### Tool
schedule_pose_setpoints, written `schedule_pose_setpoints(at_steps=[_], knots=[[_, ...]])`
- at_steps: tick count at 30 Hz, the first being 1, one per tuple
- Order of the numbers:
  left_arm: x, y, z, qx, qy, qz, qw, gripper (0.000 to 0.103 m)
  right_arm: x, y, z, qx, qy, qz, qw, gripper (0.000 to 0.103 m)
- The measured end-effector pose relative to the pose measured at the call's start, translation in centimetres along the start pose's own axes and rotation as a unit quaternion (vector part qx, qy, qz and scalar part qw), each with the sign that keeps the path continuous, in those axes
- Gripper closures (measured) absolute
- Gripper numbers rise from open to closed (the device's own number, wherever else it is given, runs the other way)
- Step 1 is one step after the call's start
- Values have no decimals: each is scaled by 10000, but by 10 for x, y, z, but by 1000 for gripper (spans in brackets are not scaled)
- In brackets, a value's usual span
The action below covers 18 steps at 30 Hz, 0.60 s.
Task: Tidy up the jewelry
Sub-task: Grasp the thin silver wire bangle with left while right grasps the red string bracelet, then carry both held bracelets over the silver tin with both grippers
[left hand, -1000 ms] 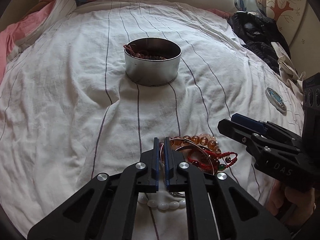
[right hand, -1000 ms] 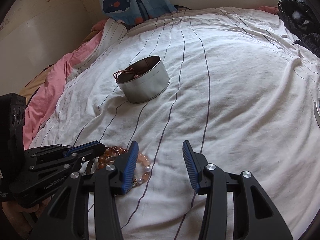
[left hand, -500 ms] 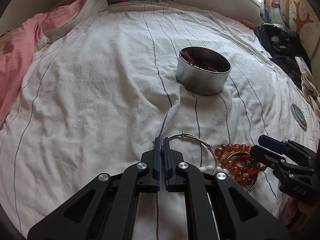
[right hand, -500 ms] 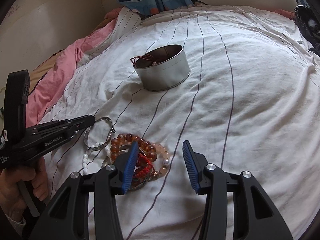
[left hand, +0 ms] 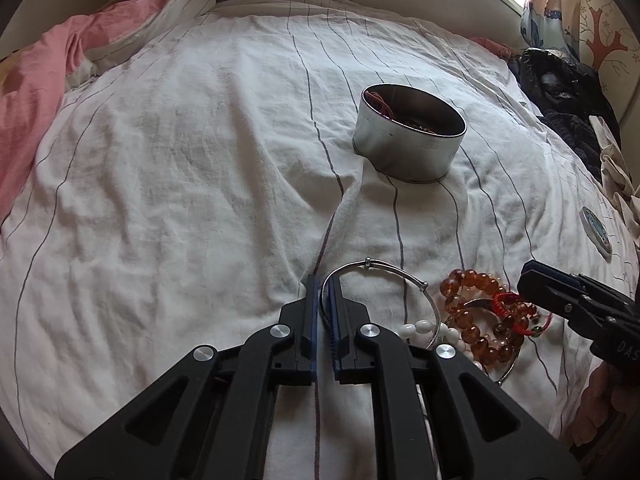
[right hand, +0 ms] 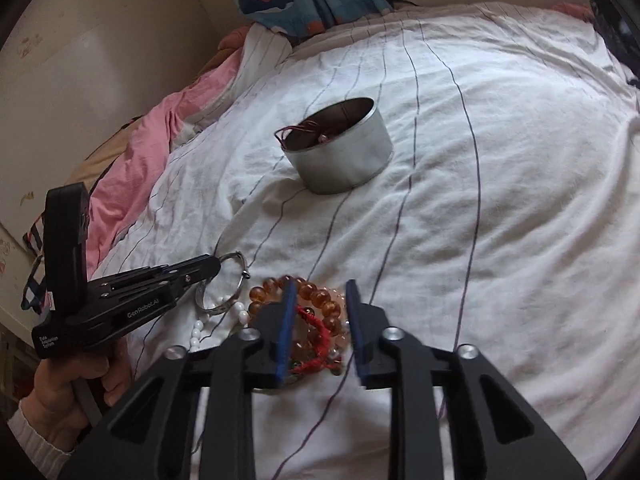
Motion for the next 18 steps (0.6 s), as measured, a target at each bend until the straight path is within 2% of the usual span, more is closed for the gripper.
schedule_pose_setpoints(at_steps=[5, 6, 7, 8, 10, 13, 18], knots=[[2, -1, 0, -19, -43, 1, 10000, 94, 0, 6, 4, -147, 160, 79, 9997, 60], [3, -1, 0, -27, -62, -10, 10000, 93, -2, 4, 6, -213, 250, 90, 9994, 69], [4, -1, 1, -36, -85, -24, 10000, 93, -5, 1, 9, -280, 329, 86, 9990, 83], [5, -2, 1, -42, -109, -37, 9999, 93, -8, -1, 11, -307, 377, 46, 9988, 85], [7, -1, 1, -42, -159, -51, 9999, 94, -12, 3, 10, -191, 488, 36, 9986, 97], [8, 5, -1, 67, -176, -35, 9998, 100, -9, 15, 0, 166, 334, -70, 9993, 97], [11, 22, -10, 361, -186, -29, 9992, 100, -8, 27, -11, 528, 186, -207, 9982, 98]])
Point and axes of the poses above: each gripper's, at about its wrist camera, not at the fingertips, and y roughly against the way its jaws point, x to its right, z to its underside, the point moved 3 cm from there along -y, roughly the way its jaws point, and after that the axes turned 10 degrees about x, right-handed, at the moved point
